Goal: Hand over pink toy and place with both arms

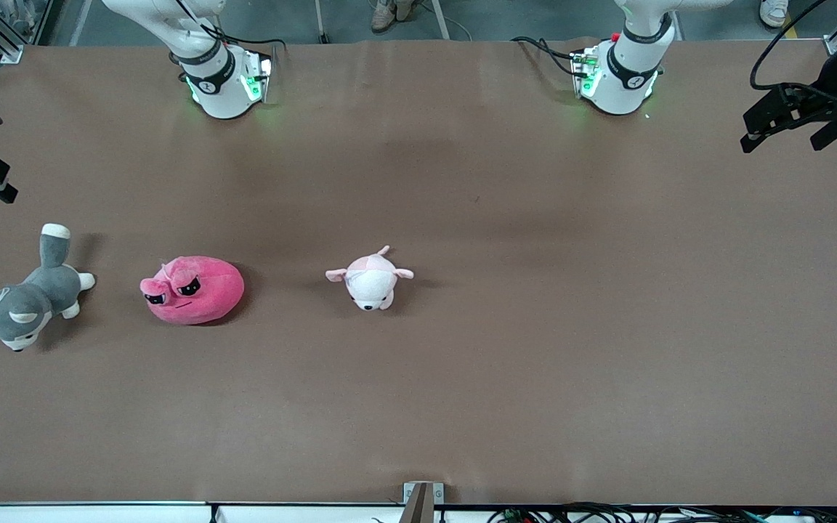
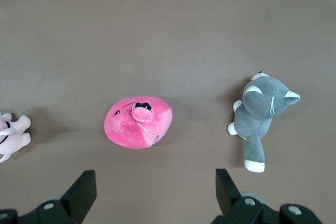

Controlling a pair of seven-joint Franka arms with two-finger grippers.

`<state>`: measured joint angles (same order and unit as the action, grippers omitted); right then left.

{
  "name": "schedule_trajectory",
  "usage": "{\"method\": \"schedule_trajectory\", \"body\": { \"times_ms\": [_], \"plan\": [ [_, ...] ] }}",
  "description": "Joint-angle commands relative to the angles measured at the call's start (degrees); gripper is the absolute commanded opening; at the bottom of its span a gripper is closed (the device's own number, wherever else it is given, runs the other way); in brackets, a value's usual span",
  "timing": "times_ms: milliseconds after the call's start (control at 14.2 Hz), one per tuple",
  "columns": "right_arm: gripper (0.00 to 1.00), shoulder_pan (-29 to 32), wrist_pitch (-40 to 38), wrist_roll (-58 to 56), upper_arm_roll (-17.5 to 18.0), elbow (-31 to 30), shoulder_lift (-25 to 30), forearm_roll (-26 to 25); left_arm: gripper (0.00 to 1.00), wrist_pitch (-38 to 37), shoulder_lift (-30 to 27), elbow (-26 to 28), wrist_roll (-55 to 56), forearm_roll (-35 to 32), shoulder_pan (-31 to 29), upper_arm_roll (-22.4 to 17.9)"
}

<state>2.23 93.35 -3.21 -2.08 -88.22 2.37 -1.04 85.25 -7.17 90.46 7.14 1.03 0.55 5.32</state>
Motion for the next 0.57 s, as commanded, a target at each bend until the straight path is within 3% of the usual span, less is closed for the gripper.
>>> {"method": "schedule_trajectory", "body": {
  "times_ms": [0,494],
  "plan": [
    [1.00,-0.30,2.19,1.28,0.06,-6.09,4.67,-1.42,1.00,-0.96,-0.56,-0.20,0.60,0.56,-0.47,0.22],
    [1.00,-0.47,1.92,1.63,0.06,-4.68,4.14,-1.33,1.00,-1.05,-0.56,-0.20,0.51,0.47,-0.38,0.39]
  ]
}}
